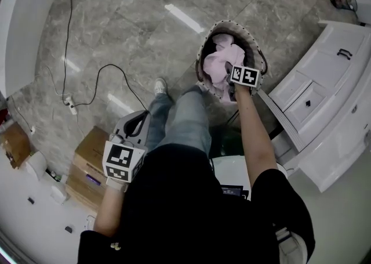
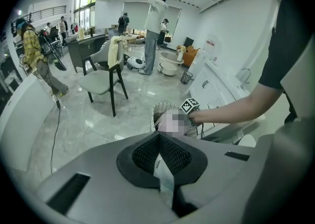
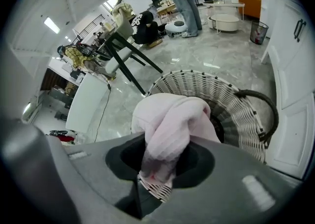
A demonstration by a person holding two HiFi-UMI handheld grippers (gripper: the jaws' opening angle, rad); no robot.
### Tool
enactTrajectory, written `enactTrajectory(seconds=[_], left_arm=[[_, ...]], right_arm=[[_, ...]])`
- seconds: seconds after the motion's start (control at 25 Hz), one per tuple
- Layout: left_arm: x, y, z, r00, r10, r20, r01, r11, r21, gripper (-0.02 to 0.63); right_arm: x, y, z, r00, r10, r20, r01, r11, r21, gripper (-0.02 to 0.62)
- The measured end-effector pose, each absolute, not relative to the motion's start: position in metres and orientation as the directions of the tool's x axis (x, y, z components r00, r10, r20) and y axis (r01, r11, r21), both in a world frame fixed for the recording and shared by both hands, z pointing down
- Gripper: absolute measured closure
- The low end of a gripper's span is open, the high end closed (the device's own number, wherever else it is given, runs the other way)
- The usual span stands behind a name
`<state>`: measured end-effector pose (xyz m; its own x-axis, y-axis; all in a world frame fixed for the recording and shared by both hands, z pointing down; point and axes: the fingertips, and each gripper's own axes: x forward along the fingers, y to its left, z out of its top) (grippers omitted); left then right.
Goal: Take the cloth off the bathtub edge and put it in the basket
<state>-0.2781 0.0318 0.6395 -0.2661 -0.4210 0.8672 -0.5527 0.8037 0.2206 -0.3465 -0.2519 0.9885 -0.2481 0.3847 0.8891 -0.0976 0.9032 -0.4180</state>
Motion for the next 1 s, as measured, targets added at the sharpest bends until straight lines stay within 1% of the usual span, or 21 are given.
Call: enactTrajectory(seconds=[0.44,0.52,0.6,0.64,0.76,1.0], left_arm=[[-0.255,0.07,0.66,-0.251,-0.379,0.891,-0.507,0.835,0.213,0.592],[-0.252,0.077,0.661,-0.252,-0.373,0.893,-0.498,0.841,0.211,0.592],[-0.249,0.081,0.662,-0.252,-0.371,0.894,-0.49,0.845,0.213,0.592],[-0.248,0.083,0.662,-0.251,-0.372,0.894,-0.489,0.846,0.215,0.592],[-0.246,0.085,0.662,-0.251,-0.375,0.892,-0.487,0.846,0.219,0.592],[-0.246,0.089,0.656,-0.261,-0.384,0.886,-0.485,0.846,0.224,0.592]], right_arm=[[-0.327,-0.237,1.059,-0.151,0.321,0.935,-0.164,0.925,-0.344,0.459],[-0.327,-0.236,1.064,-0.146,0.31,0.939,-0.196,0.922,-0.335,0.448],[-0.327,-0.236,1.066,-0.15,0.299,0.942,-0.227,0.917,-0.327,0.422],[-0.329,-0.236,1.065,-0.158,0.292,0.943,-0.234,0.917,-0.323,0.422],[-0.334,-0.234,1.061,-0.176,0.282,0.943,-0.22,0.922,-0.317,0.422],[-0.335,-0.221,1.048,-0.167,0.298,0.94,-0.161,0.932,-0.324,0.422]])
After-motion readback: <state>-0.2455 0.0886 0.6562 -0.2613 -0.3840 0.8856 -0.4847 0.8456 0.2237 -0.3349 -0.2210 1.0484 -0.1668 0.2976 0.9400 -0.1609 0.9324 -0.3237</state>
